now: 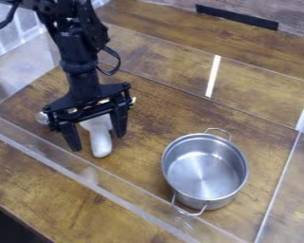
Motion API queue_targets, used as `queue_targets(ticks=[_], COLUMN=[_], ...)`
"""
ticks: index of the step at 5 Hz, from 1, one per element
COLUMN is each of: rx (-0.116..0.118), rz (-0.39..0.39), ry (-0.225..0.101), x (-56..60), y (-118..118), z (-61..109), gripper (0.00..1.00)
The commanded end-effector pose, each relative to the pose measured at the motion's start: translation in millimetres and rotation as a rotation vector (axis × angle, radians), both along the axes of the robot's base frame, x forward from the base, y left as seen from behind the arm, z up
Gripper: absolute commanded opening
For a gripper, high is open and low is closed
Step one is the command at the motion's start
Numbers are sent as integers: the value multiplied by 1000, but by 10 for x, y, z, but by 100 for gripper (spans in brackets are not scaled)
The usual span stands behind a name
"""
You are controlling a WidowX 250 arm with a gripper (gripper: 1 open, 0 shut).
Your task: Put the mushroom in the silver pot
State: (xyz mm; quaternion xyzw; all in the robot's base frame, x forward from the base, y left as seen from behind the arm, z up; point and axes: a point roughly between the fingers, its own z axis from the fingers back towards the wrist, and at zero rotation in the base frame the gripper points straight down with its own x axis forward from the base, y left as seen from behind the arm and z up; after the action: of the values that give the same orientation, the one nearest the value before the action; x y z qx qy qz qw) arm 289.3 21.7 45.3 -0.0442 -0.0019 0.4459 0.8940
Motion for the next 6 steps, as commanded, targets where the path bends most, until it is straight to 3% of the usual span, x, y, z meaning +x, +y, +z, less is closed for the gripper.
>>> queue_targets(ticks=[1, 2, 4, 5, 6], rx=[-7, -5, -7, 3, -3], rz=[-35, 6, -85, -171, -249], ry=[-28, -30, -96, -111, -114], x=[94, 122, 236, 284, 324], y=[-47, -19, -104, -239, -438], z=[96, 105, 595, 932, 1144], gripper=[100, 0, 0, 0, 0])
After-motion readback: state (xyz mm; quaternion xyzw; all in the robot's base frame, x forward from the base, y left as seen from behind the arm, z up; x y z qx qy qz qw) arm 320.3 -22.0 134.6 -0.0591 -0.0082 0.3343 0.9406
